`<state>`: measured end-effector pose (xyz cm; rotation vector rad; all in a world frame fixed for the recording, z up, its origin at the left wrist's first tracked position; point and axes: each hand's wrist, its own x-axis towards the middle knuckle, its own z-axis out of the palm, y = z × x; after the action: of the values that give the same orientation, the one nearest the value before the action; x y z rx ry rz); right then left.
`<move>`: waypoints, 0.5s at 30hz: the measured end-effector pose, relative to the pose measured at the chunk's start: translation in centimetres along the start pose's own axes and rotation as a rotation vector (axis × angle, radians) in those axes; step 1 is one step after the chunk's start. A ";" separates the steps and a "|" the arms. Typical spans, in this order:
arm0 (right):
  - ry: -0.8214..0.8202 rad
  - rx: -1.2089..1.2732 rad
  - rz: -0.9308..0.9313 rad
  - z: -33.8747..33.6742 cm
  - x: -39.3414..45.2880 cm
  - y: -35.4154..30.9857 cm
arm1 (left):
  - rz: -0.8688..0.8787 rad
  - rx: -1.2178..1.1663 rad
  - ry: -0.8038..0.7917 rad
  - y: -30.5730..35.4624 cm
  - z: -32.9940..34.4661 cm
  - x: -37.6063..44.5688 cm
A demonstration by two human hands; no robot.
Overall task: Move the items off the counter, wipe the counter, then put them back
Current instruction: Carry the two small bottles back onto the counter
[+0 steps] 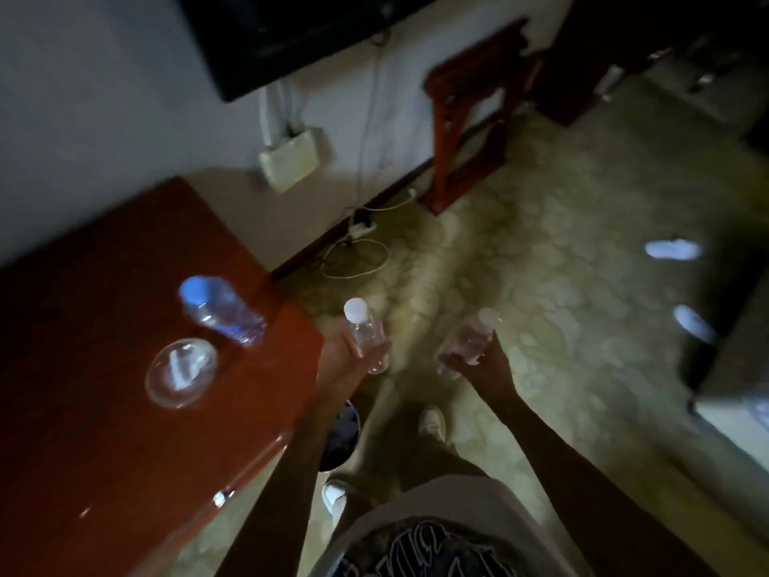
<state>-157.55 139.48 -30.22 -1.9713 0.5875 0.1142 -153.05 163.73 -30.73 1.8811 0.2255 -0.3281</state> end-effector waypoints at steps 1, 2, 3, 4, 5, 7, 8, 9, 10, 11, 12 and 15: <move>0.054 0.017 0.022 -1.5 0.1 1.0 | 0.011 0.001 -0.061 1.1 1.9 0.8; 0.107 0.051 0.037 -3.0 0.1 1.5 | 0.028 0.027 -0.110 2.0 3.8 1.6; 0.163 0.087 0.071 -4.4 0.1 2.1 | 0.048 0.059 -0.157 2.7 5.6 2.3; 0.216 0.117 0.098 -5.7 0.2 2.8 | 0.070 0.089 -0.204 3.7 7.4 2.8; 0.258 0.148 0.124 -6.8 0.3 3.5 | 0.079 0.108 -0.247 4.4 9.1 3.5; 0.323 0.175 0.164 -8.8 0.8 5.2 | 0.068 0.109 -0.326 6.1 12.5 4.4; 0.341 0.179 0.190 -9.8 1.5 6.2 | 0.050 0.104 -0.355 6.9 14.3 5.1; 0.347 0.198 0.218 -10.7 2.6 7.2 | 0.022 0.093 -0.373 7.8 16.1 5.7; 0.354 0.223 0.241 -11.8 3.9 7.9 | -0.005 0.080 -0.368 8.6 18.0 6.6; 0.357 0.248 0.248 -13.1 5.6 8.5 | -0.027 0.071 -0.359 9.3 19.9 7.7; 0.352 0.272 0.244 -14.7 7.5 8.8 | -0.033 0.062 -0.354 10.1 22.0 8.9; 0.351 0.337 0.230 -20.4 13.4 8.9 | -0.046 0.047 -0.356 13.5 27.9 13.1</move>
<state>-153.31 113.97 -32.43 -1.5992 0.9942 -0.1837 -139.68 132.92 -31.62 1.8299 0.0197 -0.6954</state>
